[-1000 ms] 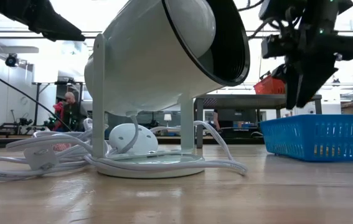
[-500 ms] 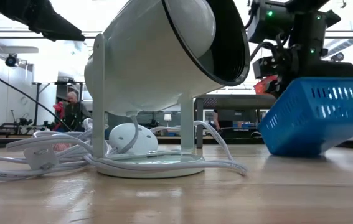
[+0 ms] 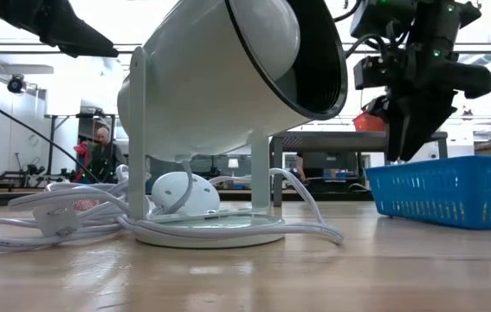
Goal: Pick & Place Office Desk Supplies
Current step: Put the blue bin with the sorted rubber bands on the shelf
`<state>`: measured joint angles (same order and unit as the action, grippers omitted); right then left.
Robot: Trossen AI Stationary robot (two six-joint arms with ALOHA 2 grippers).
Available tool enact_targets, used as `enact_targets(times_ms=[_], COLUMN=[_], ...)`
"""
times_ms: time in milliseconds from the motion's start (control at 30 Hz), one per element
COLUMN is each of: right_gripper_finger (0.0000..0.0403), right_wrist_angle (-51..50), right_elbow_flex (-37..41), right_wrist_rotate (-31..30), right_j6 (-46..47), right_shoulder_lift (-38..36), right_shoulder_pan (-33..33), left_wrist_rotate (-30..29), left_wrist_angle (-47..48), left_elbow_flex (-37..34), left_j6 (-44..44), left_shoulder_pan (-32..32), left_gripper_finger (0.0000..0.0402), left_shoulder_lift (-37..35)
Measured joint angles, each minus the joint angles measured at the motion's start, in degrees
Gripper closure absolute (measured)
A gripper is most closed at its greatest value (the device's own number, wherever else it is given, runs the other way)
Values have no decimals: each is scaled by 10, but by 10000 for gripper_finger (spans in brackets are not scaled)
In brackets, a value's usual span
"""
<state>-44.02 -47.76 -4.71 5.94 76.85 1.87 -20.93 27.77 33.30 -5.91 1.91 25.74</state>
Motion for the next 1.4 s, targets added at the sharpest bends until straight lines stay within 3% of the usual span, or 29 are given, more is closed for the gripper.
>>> enact_targets(times_ms=[533,833,1200,1400], right_gripper_finger=[239,293,386,388], right_wrist_angle=[35,41,41,40], right_elbow_flex=[23,24,24,24], right_wrist_rotate=[53,72,62,65], right_j6=[-62,-61,-59,-46], right_shoulder_lift=[36,40,40,38], right_shoulder_pan=[-5,-5,-8,-8], left_wrist_rotate=[0,0,0,0], left_wrist_angle=[0,0,0,0], left_elbow_flex=[0,0,0,0], left_j6=[0,0,0,0], left_shoulder_pan=[0,0,0,0], left_gripper_finger=[158,158,158,158], left_shoulder_lift=[0,0,0,0])
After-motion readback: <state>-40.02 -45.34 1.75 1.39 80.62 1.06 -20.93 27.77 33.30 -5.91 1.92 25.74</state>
